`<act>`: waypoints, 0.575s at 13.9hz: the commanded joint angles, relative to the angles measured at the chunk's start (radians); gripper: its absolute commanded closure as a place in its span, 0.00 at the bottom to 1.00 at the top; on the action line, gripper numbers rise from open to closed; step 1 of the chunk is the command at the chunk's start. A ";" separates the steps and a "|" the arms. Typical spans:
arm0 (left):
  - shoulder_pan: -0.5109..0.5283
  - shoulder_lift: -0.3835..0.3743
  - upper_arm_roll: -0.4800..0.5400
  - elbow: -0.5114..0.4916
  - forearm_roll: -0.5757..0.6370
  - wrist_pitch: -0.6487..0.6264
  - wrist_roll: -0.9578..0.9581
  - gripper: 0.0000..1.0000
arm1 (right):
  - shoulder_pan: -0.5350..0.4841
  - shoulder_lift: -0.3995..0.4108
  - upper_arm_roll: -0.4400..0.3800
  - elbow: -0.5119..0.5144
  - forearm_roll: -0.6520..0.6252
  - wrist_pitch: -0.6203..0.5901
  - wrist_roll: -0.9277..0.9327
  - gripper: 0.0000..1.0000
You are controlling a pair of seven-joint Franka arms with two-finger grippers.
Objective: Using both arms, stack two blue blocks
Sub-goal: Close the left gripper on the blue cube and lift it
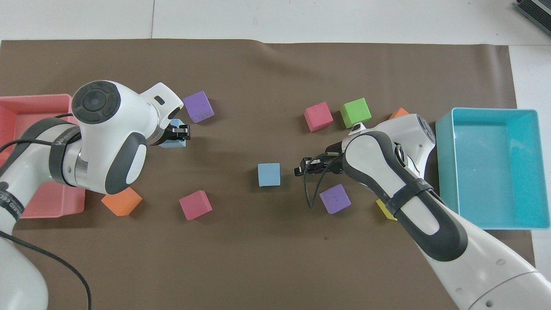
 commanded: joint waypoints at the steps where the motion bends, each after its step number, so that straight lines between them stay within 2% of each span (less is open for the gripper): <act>1: -0.017 -0.037 0.004 0.082 0.019 -0.141 -0.001 1.00 | -0.006 -0.004 0.005 -0.013 0.040 0.019 -0.045 1.00; 4: -0.033 -0.054 -0.030 0.142 0.019 -0.226 -0.010 1.00 | -0.005 -0.004 0.005 -0.013 0.040 0.019 -0.045 1.00; 8: -0.129 -0.054 -0.035 0.153 0.016 -0.208 -0.085 1.00 | -0.006 -0.004 0.005 -0.013 0.040 0.019 -0.045 1.00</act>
